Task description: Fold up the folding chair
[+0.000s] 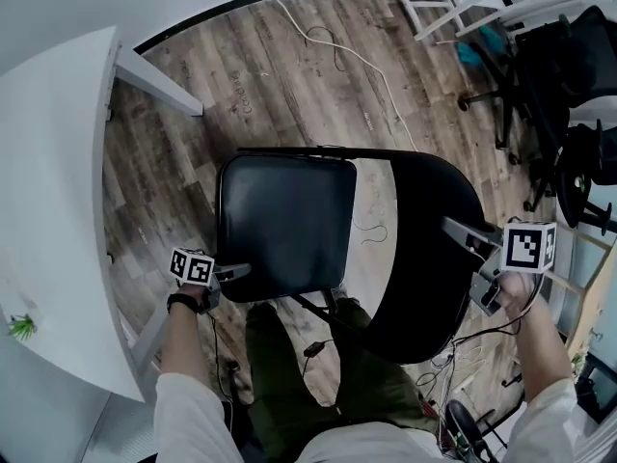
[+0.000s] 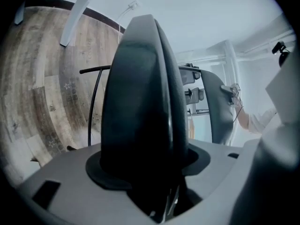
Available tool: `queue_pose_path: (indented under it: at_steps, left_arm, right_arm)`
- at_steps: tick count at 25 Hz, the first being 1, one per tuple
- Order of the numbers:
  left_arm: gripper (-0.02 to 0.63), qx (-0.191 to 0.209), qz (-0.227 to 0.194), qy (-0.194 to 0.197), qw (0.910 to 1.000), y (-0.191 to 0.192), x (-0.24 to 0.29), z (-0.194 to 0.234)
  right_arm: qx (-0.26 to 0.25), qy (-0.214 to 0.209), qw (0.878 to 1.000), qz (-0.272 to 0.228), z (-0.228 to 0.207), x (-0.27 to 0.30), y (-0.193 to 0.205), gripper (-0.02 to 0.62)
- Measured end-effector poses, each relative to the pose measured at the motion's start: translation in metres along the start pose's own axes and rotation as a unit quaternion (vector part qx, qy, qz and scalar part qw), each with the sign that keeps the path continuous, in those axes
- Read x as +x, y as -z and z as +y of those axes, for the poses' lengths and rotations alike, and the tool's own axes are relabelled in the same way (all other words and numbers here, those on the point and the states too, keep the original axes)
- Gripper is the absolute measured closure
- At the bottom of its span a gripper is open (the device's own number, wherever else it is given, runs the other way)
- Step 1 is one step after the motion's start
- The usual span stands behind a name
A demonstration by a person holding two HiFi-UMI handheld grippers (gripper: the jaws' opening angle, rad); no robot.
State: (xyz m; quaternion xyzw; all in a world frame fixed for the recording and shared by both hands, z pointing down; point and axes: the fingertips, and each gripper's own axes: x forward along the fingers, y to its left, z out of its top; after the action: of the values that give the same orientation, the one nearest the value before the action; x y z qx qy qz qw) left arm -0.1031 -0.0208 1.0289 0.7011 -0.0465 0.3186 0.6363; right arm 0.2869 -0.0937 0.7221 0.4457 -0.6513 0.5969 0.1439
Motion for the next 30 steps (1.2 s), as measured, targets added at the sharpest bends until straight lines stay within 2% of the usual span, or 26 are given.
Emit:
queue_pose_path:
  at_steps: [2, 8, 18, 30]
  left_arm:
    - [0.324, 0.005, 0.001, -0.008, 1.0000, 0.001, 0.004, -0.016]
    - [0.333, 0.022, -0.009, -0.047, 0.9986, -0.005, 0.015, -0.063]
    - [0.347, 0.025, -0.013, -0.102, 0.9944, 0.001, 0.034, -0.117]
    - [0.345, 0.025, -0.018, -0.180, 0.9832, 0.002, 0.053, -0.159]
  right_arm:
    - [0.010, -0.001, 1.000, -0.002, 0.000, -0.008, 0.002, 0.515]
    - [0.025, 0.060, 0.998, 0.010, -0.014, -0.038, 0.003, 0.514]
    - [0.025, 0.079, 0.996, 0.018, -0.004, -0.062, 0.004, 0.511]
    - [0.020, 0.105, 0.994, 0.025, 0.010, -0.078, 0.001, 0.509]
